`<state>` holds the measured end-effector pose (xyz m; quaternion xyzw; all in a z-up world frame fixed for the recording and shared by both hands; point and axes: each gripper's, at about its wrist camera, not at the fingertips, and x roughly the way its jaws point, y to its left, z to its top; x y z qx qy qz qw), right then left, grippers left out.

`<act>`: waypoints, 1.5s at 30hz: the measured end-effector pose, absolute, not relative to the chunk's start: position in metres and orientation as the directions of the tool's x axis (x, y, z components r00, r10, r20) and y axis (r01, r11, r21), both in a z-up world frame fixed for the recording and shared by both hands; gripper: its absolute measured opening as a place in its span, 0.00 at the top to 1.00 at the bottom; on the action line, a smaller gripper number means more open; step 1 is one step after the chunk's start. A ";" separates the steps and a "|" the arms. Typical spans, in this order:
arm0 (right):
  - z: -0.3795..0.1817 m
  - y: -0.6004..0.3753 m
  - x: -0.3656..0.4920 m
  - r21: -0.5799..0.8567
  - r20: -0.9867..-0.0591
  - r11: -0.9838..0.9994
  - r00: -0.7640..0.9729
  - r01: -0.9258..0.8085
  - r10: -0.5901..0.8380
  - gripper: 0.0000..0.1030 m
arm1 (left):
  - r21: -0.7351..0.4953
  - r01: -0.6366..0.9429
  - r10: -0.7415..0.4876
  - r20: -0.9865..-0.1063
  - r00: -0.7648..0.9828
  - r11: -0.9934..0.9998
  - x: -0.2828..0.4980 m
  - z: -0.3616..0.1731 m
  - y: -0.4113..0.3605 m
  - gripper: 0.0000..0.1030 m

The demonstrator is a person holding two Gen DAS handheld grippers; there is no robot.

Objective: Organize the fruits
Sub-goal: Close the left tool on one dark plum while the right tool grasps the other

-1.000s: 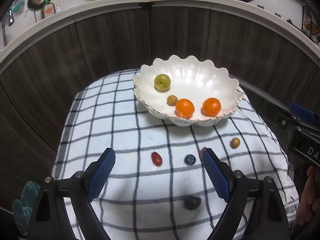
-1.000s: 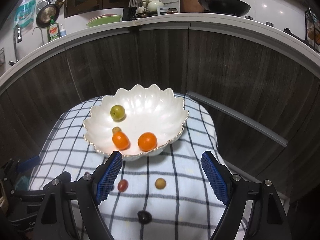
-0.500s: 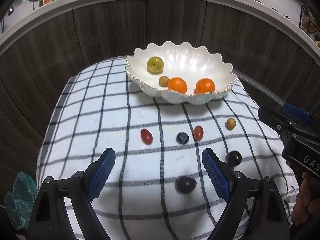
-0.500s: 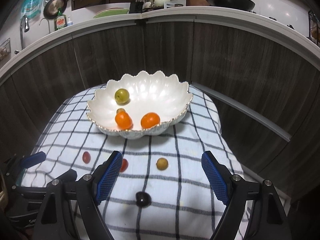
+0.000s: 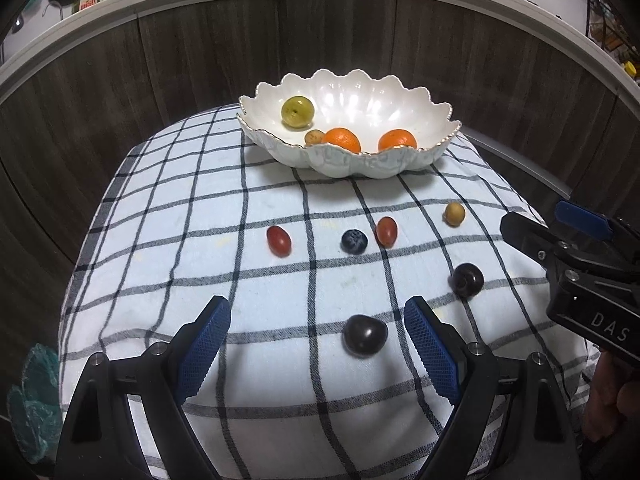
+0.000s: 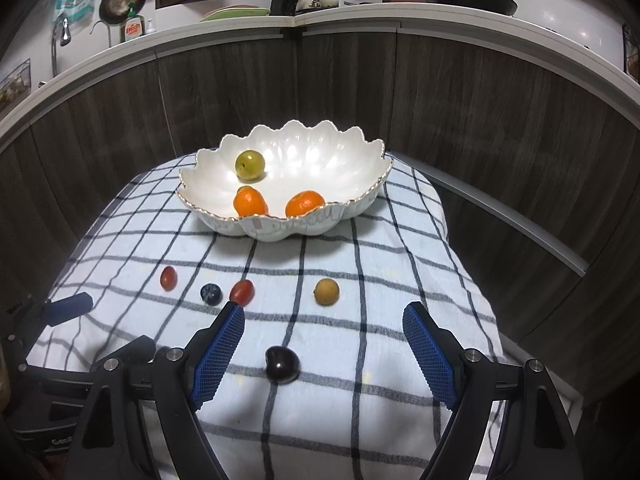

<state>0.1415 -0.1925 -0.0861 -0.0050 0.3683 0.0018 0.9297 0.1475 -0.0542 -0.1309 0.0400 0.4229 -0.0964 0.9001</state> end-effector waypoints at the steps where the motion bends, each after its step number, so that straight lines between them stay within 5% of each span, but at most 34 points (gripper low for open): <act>1: -0.088 -0.192 0.140 -0.008 -0.683 1.000 0.730 -0.008 0.000 0.20 | -0.009 0.212 -0.142 -0.768 0.625 0.977 0.146 -0.133 -0.055 0.14; 10: -0.111 -0.191 0.135 -0.016 -0.694 0.999 0.720 -0.029 0.010 0.20 | 0.012 0.239 -0.147 -0.761 0.632 0.971 0.140 -0.147 -0.060 0.14; 21: -0.125 -0.179 0.137 -0.039 -0.694 0.995 0.719 -0.094 0.040 0.22 | 0.022 0.266 -0.156 -0.764 0.626 0.964 0.142 -0.161 -0.066 0.27; 41: -0.150 -0.173 0.150 0.012 -0.756 0.989 0.647 -0.146 0.105 0.55 | 0.010 0.336 -0.209 -0.766 0.607 0.942 0.141 -0.174 -0.079 0.62; 45: -0.154 -0.172 0.151 0.025 -0.766 0.988 0.633 -0.150 0.116 0.71 | 0.008 0.349 -0.219 -0.764 0.606 0.937 0.139 -0.174 -0.081 0.69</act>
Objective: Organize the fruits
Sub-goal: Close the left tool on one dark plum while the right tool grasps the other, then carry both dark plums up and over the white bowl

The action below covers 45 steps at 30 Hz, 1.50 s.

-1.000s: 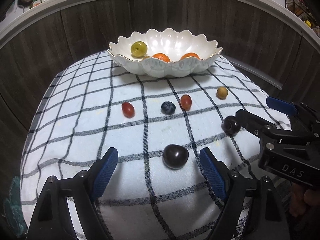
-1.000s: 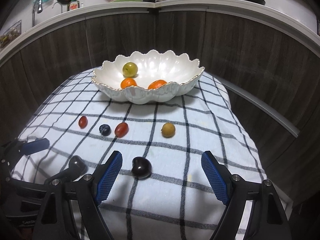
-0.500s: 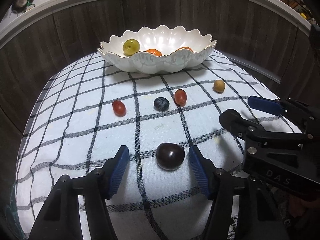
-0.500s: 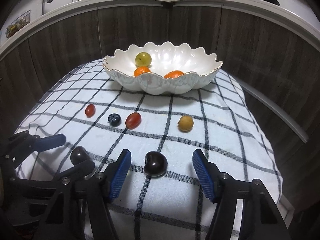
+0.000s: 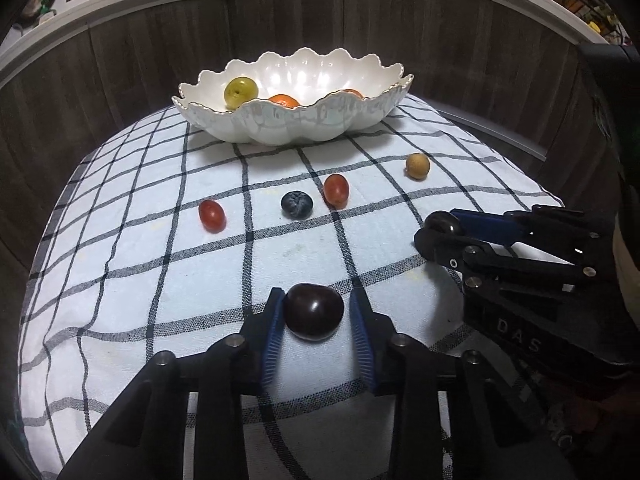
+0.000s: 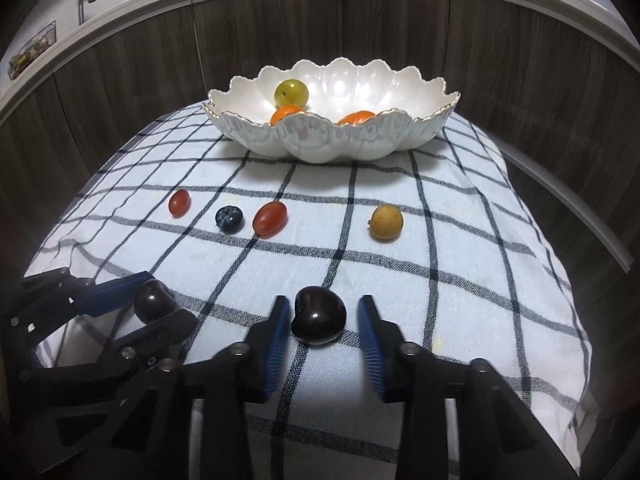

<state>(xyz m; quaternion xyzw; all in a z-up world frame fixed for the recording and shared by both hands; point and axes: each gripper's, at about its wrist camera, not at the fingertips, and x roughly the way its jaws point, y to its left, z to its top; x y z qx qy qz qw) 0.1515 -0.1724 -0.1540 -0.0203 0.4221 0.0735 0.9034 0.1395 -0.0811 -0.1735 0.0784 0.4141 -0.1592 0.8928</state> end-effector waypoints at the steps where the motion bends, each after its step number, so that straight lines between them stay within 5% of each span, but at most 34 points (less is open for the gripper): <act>1: -0.154 -0.172 0.151 0.027 -0.765 0.988 0.634 -0.151 0.118 0.72 | 0.011 0.350 -0.218 -0.764 0.608 0.937 0.139 -0.173 -0.081 0.71; 45: -0.094 -0.190 0.165 0.053 -0.705 0.996 0.704 -0.072 0.089 0.74 | 0.018 0.257 -0.165 -0.724 0.670 0.966 0.176 -0.109 -0.070 0.72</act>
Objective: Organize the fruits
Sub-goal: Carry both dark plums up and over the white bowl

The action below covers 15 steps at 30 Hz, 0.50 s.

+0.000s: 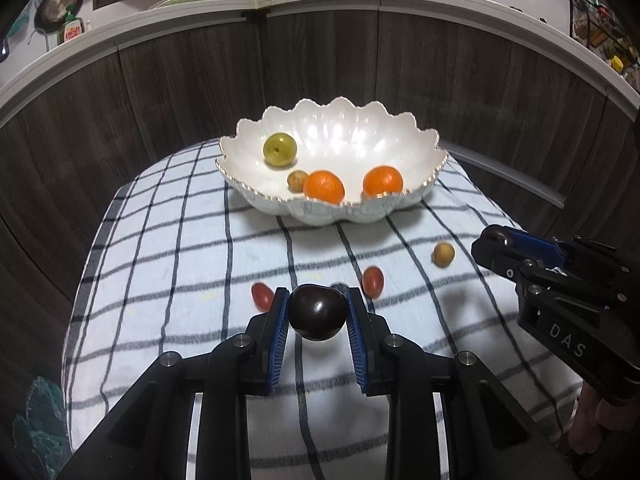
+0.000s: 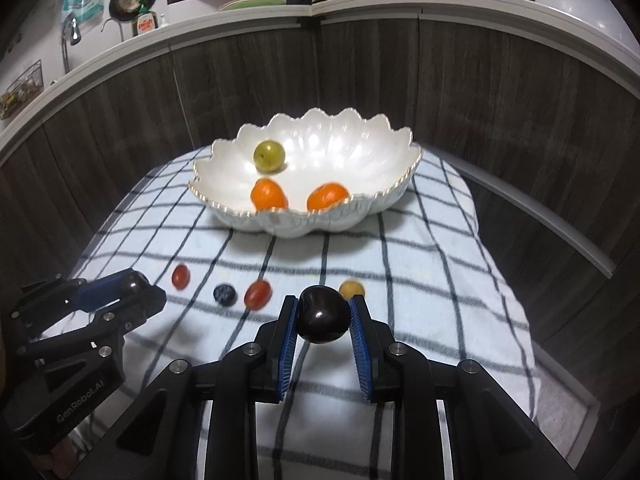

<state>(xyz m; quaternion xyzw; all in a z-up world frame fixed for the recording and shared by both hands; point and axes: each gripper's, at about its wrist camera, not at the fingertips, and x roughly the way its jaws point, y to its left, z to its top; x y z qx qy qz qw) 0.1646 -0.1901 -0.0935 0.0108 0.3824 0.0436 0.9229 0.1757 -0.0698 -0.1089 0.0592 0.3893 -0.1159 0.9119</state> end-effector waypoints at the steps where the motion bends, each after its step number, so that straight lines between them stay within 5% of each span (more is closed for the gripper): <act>1: -0.090 -0.191 0.167 0.053 -0.700 0.996 0.709 -0.070 0.087 0.74 | 0.016 0.254 -0.164 -0.722 0.672 0.967 0.179 -0.106 -0.070 0.72; 15: -0.055 -0.201 0.203 0.031 -0.647 0.999 0.761 -0.041 0.051 0.74 | -0.001 0.223 -0.162 -0.693 0.703 0.975 0.221 -0.075 -0.073 0.72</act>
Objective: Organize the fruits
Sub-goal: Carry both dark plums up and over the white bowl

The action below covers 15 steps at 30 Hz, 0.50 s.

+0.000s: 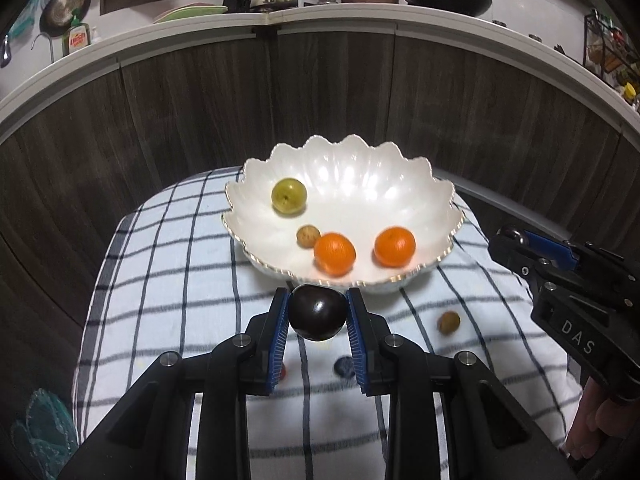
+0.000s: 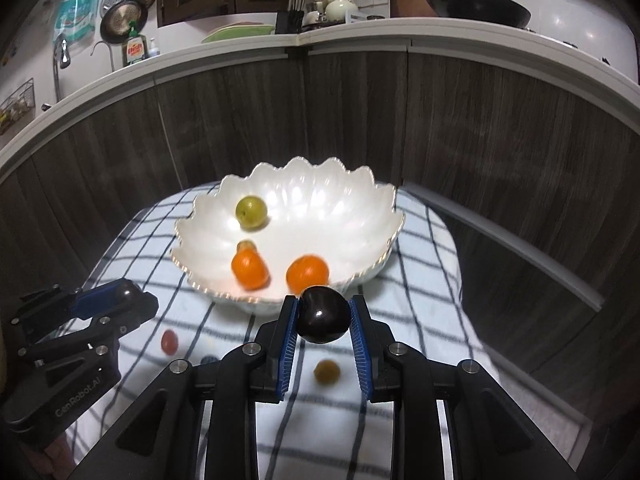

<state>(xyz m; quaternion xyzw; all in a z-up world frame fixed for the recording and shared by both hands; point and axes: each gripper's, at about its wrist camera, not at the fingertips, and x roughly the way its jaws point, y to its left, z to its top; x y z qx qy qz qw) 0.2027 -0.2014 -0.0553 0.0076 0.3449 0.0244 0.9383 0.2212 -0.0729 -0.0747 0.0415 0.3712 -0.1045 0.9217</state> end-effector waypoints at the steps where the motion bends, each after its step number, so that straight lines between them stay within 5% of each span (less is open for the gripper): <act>1: -0.053 -0.202 0.205 0.029 -0.644 0.999 0.764 -0.038 0.048 0.74 | 0.001 0.220 -0.159 -0.690 0.706 0.975 0.225 -0.073 -0.072 0.72; 15: -0.028 -0.202 0.250 0.001 -0.606 1.000 0.796 -0.020 0.016 0.74 | 0.024 0.188 -0.124 -0.665 0.736 0.982 0.267 -0.054 -0.067 0.72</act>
